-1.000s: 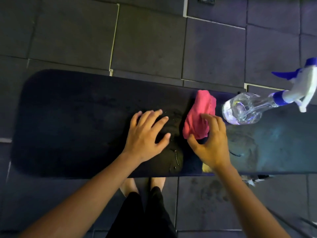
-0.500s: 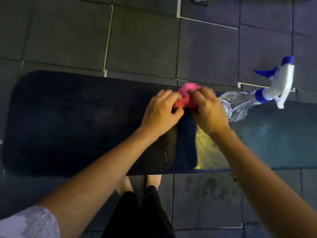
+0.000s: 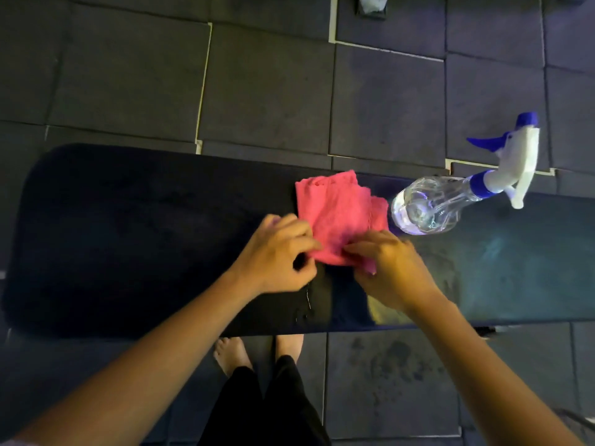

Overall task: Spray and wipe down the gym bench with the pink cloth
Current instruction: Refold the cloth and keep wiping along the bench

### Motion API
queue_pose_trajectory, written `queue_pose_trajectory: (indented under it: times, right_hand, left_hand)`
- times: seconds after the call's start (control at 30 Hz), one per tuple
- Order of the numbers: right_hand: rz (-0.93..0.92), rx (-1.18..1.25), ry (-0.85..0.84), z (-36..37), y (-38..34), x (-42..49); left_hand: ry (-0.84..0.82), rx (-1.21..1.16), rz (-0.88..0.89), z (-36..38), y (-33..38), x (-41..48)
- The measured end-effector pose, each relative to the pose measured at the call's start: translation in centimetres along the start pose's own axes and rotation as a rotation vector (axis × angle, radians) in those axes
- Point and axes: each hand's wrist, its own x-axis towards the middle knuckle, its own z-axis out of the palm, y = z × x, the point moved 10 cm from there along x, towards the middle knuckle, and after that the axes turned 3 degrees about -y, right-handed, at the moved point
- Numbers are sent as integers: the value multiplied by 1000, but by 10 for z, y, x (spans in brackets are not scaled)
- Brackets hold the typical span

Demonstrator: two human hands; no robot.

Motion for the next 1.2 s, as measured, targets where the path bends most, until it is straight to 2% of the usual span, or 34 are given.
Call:
queue_pose_trajectory:
  times: [0.03,0.1,0.17,0.2,0.3,0.37,0.47,0.57,0.7,0.9,0.97,1.07,1.13,1.2]
  right_hand:
    - [36,109,-12,3,3,-5]
    - [96,279,112,-13,10,-8]
    - [121,316,288,-31,14,-2]
    - [153,301,320,-31,14,5]
    - [398,208,173,10,10,37]
    - [481,96,152,37,0,50]
    - [509,-10,276,41,-4,56]
    - [541,3,358,41,-3,62]
    - [574,9,388,37,-14,76]
    - [478,15,369,35,-51,102]
    - [357,1,339,38,-80,115]
    - [113,43,312,38,-115,119]
    - [-48,286,311,28,-118,111]
    - [-98,755,358,8,-100,96]
  left_hand:
    - [-13,-3,-13,7,-2,-10]
    - [20,-39,-54,9,-9,-22]
    - [99,-33,-120,0,-22,-29]
    - [132,-1,-168,-4,-30,-32]
    - [159,103,-360,-13,-66,-45]
    - [138,143,-455,-14,-87,-55]
    - [96,189,-429,-6,-95,-62]
    - [118,193,-424,-2,-96,-64]
    - [127,184,-423,0,-97,-63]
    - [192,105,-414,-6,-94,-66]
    - [313,-25,-430,-19,-97,-72]
    - [550,-233,-586,-40,-118,-95]
    - [601,-312,-652,-43,-129,-104]
    - [499,-253,-633,-36,-128,-100]
